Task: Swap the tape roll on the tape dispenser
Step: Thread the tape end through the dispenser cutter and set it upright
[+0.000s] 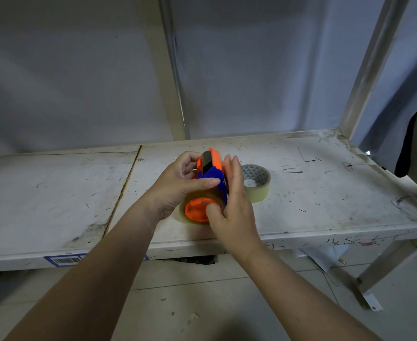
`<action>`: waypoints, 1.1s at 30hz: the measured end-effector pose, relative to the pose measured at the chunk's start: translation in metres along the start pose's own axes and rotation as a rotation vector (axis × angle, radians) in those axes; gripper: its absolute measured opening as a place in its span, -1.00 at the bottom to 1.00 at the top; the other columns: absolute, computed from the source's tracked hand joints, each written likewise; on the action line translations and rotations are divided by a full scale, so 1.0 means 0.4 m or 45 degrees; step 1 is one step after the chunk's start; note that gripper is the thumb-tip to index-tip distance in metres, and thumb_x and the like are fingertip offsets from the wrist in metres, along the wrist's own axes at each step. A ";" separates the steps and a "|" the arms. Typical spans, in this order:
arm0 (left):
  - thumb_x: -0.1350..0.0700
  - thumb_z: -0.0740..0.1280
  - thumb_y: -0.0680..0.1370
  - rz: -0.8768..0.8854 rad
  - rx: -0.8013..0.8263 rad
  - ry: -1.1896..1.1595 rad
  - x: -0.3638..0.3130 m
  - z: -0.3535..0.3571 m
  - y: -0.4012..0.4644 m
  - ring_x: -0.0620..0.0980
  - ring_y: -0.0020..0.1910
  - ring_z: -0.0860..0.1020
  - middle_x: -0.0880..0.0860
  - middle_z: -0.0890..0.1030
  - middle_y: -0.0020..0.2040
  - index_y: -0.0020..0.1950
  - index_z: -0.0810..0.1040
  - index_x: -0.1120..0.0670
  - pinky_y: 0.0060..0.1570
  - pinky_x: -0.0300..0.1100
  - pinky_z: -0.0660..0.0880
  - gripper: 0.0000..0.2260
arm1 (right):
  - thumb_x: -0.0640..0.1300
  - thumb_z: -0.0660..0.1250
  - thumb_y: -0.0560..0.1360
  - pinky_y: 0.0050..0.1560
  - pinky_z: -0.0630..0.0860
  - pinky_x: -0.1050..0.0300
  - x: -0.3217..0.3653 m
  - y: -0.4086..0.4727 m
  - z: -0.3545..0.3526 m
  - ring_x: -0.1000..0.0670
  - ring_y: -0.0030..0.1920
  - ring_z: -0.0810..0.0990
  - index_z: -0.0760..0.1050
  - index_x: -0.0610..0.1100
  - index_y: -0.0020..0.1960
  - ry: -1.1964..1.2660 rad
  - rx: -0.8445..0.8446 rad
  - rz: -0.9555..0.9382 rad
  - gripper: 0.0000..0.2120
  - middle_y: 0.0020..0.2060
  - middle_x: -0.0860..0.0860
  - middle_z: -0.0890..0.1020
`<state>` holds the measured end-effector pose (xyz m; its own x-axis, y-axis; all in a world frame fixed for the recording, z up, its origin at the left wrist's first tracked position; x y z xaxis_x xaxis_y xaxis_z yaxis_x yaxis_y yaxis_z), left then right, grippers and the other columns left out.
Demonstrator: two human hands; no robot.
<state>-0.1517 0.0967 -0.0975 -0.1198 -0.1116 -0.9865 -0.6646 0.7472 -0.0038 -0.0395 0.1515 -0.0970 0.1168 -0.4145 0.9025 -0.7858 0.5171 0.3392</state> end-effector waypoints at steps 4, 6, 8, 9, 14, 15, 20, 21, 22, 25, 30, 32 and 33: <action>-0.02 0.59 0.17 -0.020 -0.024 0.003 0.003 -0.008 0.000 0.08 0.18 0.59 0.06 0.61 0.21 0.24 0.47 0.05 0.21 0.02 0.50 -0.32 | -0.25 0.19 0.39 0.44 0.32 0.01 -0.028 0.007 -0.010 0.20 0.47 0.21 -0.23 0.08 0.52 0.189 -0.051 0.067 -0.14 0.55 -0.04 0.11; 0.04 0.58 0.22 -0.023 -0.017 -0.005 0.004 -0.005 0.000 0.07 0.18 0.59 0.05 0.62 0.20 0.24 0.48 0.05 0.18 -0.02 0.51 -0.38 | -0.22 0.21 0.39 0.45 0.30 0.01 -0.029 0.003 -0.004 0.18 0.49 0.15 -0.22 0.06 0.52 0.147 -0.039 0.064 -0.14 0.55 -0.03 0.09; 0.07 0.56 0.25 -0.024 -0.011 -0.001 0.003 -0.001 0.001 0.05 0.17 0.60 0.04 0.62 0.19 0.23 0.48 0.05 0.17 -0.04 0.52 -0.42 | -0.21 0.22 0.40 0.47 0.27 0.03 -0.032 -0.004 0.000 0.17 0.51 0.09 -0.19 0.01 0.53 0.117 -0.054 0.056 -0.16 0.55 0.00 0.06; 0.08 0.56 0.26 -0.021 -0.008 -0.001 0.002 0.001 0.002 0.04 0.16 0.60 0.04 0.63 0.18 0.23 0.48 0.05 0.16 -0.05 0.52 -0.42 | -0.20 0.23 0.40 0.48 0.25 0.03 -0.032 -0.007 0.001 0.15 0.52 0.07 -0.17 -0.01 0.53 0.101 -0.066 0.046 -0.17 0.55 -0.01 0.05; 0.07 0.56 0.23 -0.007 0.015 -0.003 -0.008 0.012 0.001 0.01 0.14 0.62 0.04 0.63 0.17 0.22 0.48 0.07 0.10 -0.13 0.54 -0.41 | -0.21 0.26 0.42 0.48 0.18 0.15 -0.030 -0.014 0.000 0.05 0.53 0.05 -0.12 -0.10 0.52 0.094 -0.141 -0.002 -0.19 0.55 -0.03 0.00; 0.07 0.55 0.22 -0.005 0.017 0.002 -0.009 0.014 0.002 0.00 0.13 0.62 0.04 0.63 0.17 0.22 0.48 0.06 0.09 -0.15 0.54 -0.41 | -0.20 0.26 0.42 0.47 0.17 0.18 -0.029 -0.015 -0.002 0.04 0.54 0.04 -0.10 -0.10 0.52 0.095 -0.161 -0.014 -0.21 0.55 -0.03 -0.02; 0.06 0.54 0.24 -0.015 -0.005 -0.012 -0.005 0.003 0.002 0.01 0.10 0.62 0.05 0.63 0.15 0.23 0.47 0.09 0.03 -0.15 0.54 -0.40 | -0.13 0.27 0.40 0.39 0.26 0.31 -0.048 -0.013 -0.008 0.02 0.50 0.13 0.01 -0.13 0.47 0.130 -0.208 -0.001 -0.28 0.50 -0.11 0.09; 0.06 0.54 0.24 -0.019 -0.009 -0.019 -0.005 0.000 0.000 0.02 0.11 0.62 0.06 0.63 0.16 0.24 0.47 0.09 0.05 -0.13 0.54 -0.40 | -0.11 0.27 0.39 0.39 0.30 0.25 -0.051 -0.011 -0.005 0.02 0.46 0.21 0.05 -0.13 0.44 0.152 -0.189 -0.003 -0.31 0.46 -0.12 0.18; 0.07 0.54 0.24 -0.022 -0.011 -0.025 -0.004 -0.003 -0.001 0.04 0.12 0.62 0.06 0.63 0.17 0.25 0.46 0.10 0.07 -0.10 0.53 -0.39 | -0.10 0.26 0.39 0.37 0.35 0.21 -0.053 -0.010 -0.002 0.06 0.41 0.30 0.08 -0.12 0.42 0.174 -0.166 -0.002 -0.34 0.40 -0.11 0.27; 0.06 0.58 0.25 -0.033 -0.024 -0.025 0.002 -0.011 0.000 0.05 0.13 0.61 0.06 0.63 0.17 0.25 0.46 0.08 0.12 -0.05 0.52 -0.39 | -0.09 0.28 0.39 0.26 0.43 0.26 -0.058 -0.010 0.000 0.14 0.27 0.43 0.11 -0.11 0.40 0.140 -0.134 0.012 -0.36 0.30 -0.06 0.42; 0.04 0.57 0.25 -0.036 -0.050 -0.029 0.009 -0.021 -0.001 0.03 0.13 0.60 0.03 0.64 0.16 0.26 0.46 0.07 0.13 -0.03 0.52 -0.39 | 0.00 0.31 0.39 0.20 0.42 0.28 -0.065 -0.021 -0.005 0.17 0.21 0.42 0.13 -0.11 0.43 -0.036 -0.134 0.027 -0.32 0.28 -0.02 0.47; 0.02 0.57 0.23 -0.030 -0.056 -0.027 0.007 -0.023 -0.004 0.02 0.13 0.61 0.02 0.64 0.16 0.26 0.46 0.07 0.11 -0.04 0.52 -0.36 | 0.01 0.31 0.38 0.18 0.41 0.25 -0.072 -0.023 -0.006 0.16 0.19 0.43 0.15 -0.08 0.43 -0.049 -0.124 0.057 -0.32 0.26 0.01 0.49; 0.02 0.57 0.23 -0.028 -0.046 -0.022 0.005 -0.020 -0.004 0.02 0.13 0.61 0.03 0.64 0.16 0.26 0.46 0.07 0.11 -0.05 0.53 -0.36 | 0.02 0.31 0.38 0.17 0.39 0.25 -0.075 -0.021 -0.010 0.16 0.18 0.44 0.16 -0.07 0.44 -0.060 -0.131 0.066 -0.32 0.24 0.03 0.50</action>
<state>-0.1568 0.0899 -0.0981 -0.0923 -0.1163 -0.9889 -0.6934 0.7202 -0.0200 -0.0339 0.1624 -0.1259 0.0471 -0.4184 0.9070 -0.7232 0.6121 0.3199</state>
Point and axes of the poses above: each hand's wrist, its own y-axis towards the middle knuckle, its own z-axis out of the palm, x = y × z, the point moved 10 cm from there along y, towards the middle knuckle
